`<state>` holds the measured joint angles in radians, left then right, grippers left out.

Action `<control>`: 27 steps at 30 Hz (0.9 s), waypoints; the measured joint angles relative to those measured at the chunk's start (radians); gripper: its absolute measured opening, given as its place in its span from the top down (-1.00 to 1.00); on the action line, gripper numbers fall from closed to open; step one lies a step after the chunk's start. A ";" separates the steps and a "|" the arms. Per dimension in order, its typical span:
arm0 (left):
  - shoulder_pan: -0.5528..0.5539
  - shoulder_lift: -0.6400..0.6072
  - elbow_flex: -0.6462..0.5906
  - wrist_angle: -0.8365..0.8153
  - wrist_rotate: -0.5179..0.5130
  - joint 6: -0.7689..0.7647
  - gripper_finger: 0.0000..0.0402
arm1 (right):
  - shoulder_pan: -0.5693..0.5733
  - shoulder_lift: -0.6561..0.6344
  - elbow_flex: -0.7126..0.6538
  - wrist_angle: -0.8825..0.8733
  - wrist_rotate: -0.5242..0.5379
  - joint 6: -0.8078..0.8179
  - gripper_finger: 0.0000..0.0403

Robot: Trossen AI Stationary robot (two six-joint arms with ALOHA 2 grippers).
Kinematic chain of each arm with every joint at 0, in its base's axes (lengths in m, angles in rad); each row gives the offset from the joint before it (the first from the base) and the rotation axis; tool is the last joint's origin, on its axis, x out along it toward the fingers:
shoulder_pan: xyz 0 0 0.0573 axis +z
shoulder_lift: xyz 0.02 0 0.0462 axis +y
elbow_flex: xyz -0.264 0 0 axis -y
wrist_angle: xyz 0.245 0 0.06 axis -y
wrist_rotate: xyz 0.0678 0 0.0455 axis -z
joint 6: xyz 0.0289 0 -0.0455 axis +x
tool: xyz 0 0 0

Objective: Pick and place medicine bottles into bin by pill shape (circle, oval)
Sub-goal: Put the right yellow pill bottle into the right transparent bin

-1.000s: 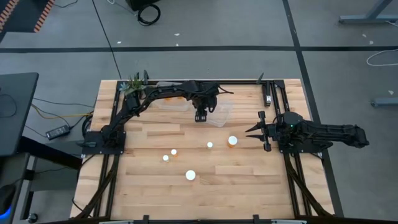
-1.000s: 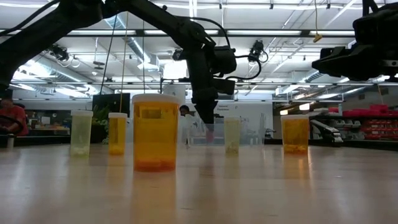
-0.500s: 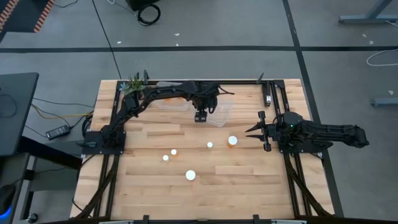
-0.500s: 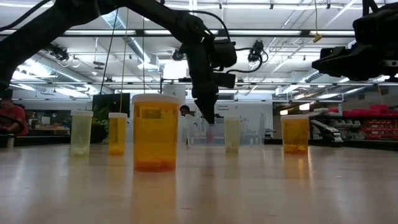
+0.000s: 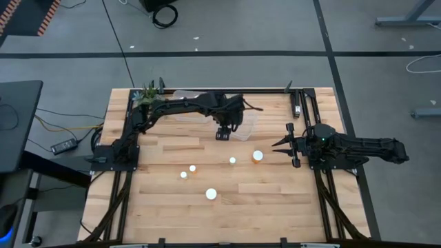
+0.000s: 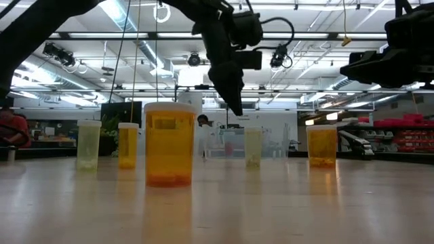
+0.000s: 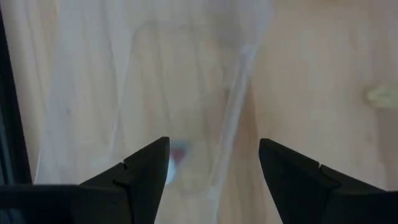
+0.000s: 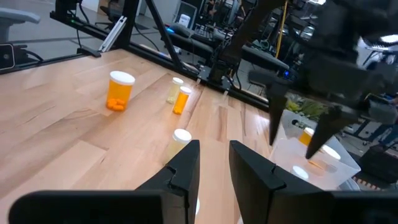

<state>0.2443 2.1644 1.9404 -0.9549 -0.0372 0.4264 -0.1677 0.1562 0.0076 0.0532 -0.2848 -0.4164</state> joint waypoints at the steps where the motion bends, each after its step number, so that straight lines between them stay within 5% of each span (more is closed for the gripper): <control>1: -0.010 -0.006 0.000 0.000 0.000 -0.001 -0.29 | 0.000 0.001 0.000 0.000 0.000 0.000 0.54; 27: -0.211 0.058 -0.001 -0.120 0.070 -0.207 -0.29 | 0.000 0.001 0.000 0.000 0.000 0.000 0.54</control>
<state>0.0333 2.2220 1.9392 -1.0745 0.0326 0.2195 -0.1677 0.1574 0.0077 0.0533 -0.2848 -0.4163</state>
